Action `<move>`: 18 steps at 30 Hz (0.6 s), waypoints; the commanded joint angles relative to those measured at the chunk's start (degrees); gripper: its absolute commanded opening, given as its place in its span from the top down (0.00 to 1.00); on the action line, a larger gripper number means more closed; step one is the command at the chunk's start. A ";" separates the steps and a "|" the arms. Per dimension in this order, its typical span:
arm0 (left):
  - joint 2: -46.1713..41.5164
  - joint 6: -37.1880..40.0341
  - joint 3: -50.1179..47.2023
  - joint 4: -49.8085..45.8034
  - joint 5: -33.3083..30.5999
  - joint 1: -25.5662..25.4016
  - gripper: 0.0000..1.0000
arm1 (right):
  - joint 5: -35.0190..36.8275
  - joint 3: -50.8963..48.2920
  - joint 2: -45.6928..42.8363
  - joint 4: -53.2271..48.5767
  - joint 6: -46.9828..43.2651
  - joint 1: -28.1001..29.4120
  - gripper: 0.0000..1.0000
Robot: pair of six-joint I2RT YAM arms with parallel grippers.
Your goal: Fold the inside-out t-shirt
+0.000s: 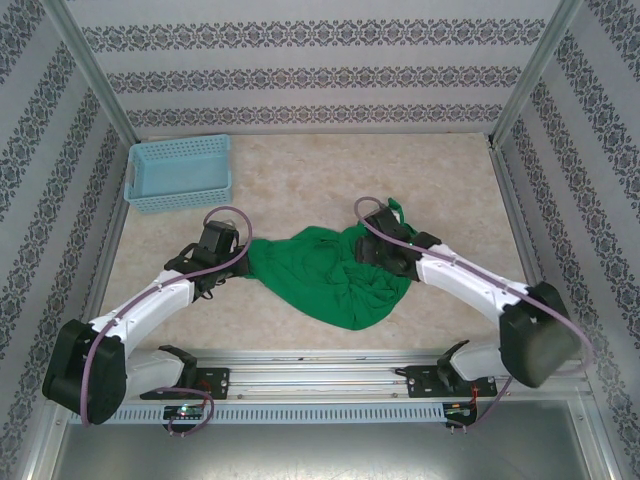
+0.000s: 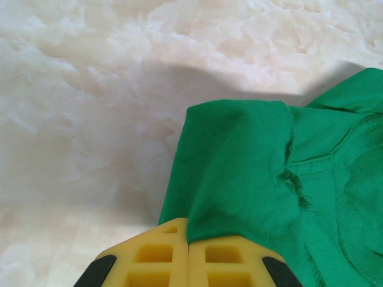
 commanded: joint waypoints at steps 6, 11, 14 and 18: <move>-0.69 -0.96 0.03 0.62 -1.21 0.60 1.00 | -8.88 3.94 10.30 4.50 2.56 2.49 0.43; 0.03 -1.58 0.20 0.57 -0.83 0.59 1.00 | -9.11 7.67 16.69 2.13 3.76 2.58 0.50; -0.44 -1.10 1.00 -0.66 -1.19 0.58 1.00 | -5.06 9.38 16.77 -1.01 2.02 2.49 0.73; -2.98 0.03 1.97 -2.56 -3.61 0.63 1.00 | 1.31 10.26 9.91 -6.28 -0.97 2.59 1.00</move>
